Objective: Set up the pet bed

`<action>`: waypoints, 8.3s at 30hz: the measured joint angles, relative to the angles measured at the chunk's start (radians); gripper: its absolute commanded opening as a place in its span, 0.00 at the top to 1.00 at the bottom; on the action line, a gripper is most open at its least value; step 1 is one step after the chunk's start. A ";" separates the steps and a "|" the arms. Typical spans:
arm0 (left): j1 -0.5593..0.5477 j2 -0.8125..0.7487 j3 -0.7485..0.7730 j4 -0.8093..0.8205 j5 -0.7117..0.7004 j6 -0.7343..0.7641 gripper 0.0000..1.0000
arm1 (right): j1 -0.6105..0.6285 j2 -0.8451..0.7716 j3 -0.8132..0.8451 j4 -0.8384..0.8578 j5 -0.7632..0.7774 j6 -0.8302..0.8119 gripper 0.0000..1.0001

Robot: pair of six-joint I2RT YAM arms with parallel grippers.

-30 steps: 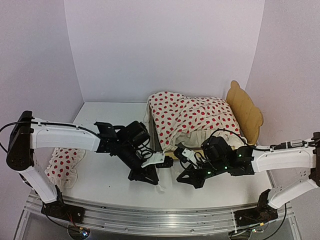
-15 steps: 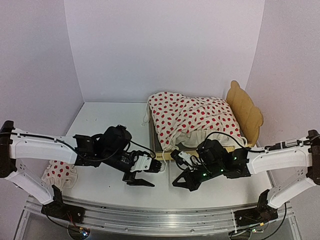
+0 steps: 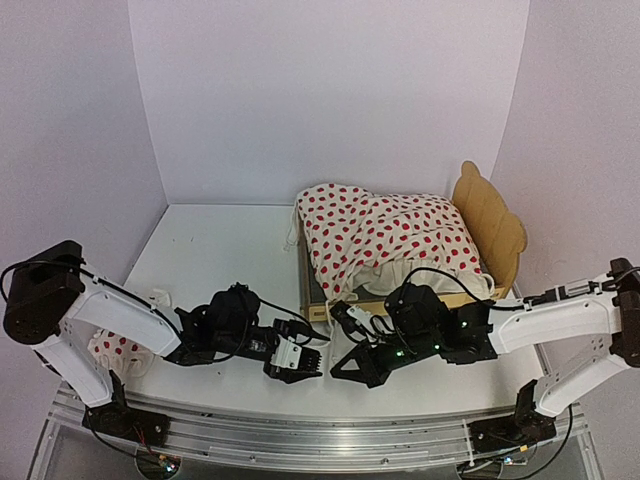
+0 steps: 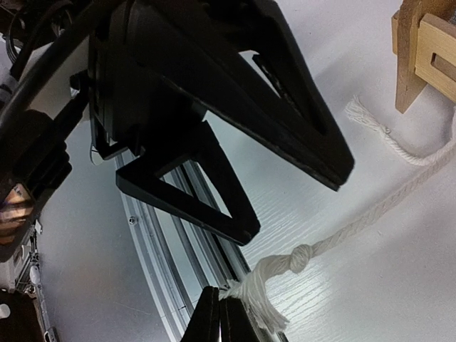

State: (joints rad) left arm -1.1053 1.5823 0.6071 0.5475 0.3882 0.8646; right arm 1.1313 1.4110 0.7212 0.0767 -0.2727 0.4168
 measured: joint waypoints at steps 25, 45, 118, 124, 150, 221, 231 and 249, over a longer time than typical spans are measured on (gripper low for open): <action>0.059 0.136 0.126 0.094 0.010 -0.082 1.00 | -0.002 -0.059 -0.025 0.021 0.162 -0.058 0.77; 0.257 0.067 0.224 -0.319 0.051 -0.650 1.00 | -0.015 0.458 0.275 0.036 0.118 -0.824 0.55; 0.166 0.093 0.159 -0.228 -0.009 -0.700 0.58 | -0.208 0.262 -0.092 0.481 0.130 0.044 1.00; 0.109 0.119 0.218 -0.148 -0.272 -0.973 0.59 | -0.208 0.263 -0.101 0.551 0.179 0.053 1.00; 0.083 0.275 0.354 -0.270 -0.461 -1.288 1.00 | -0.244 0.274 -0.115 0.595 0.218 0.031 1.00; 0.306 0.129 0.124 -0.193 -0.041 0.281 0.78 | -0.275 0.682 0.315 0.535 -0.190 -0.121 1.00; 0.306 0.153 0.140 -0.227 -0.033 0.324 0.94 | -0.275 0.679 0.315 0.532 -0.200 -0.127 1.00; 0.308 0.155 0.153 -0.242 -0.069 0.262 1.00 | -0.249 0.478 0.260 0.337 0.009 -0.124 0.55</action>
State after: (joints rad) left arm -0.7975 1.7375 0.7601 0.3058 0.3194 1.1268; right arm 0.8828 1.8889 0.9808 0.4135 -0.2635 0.2923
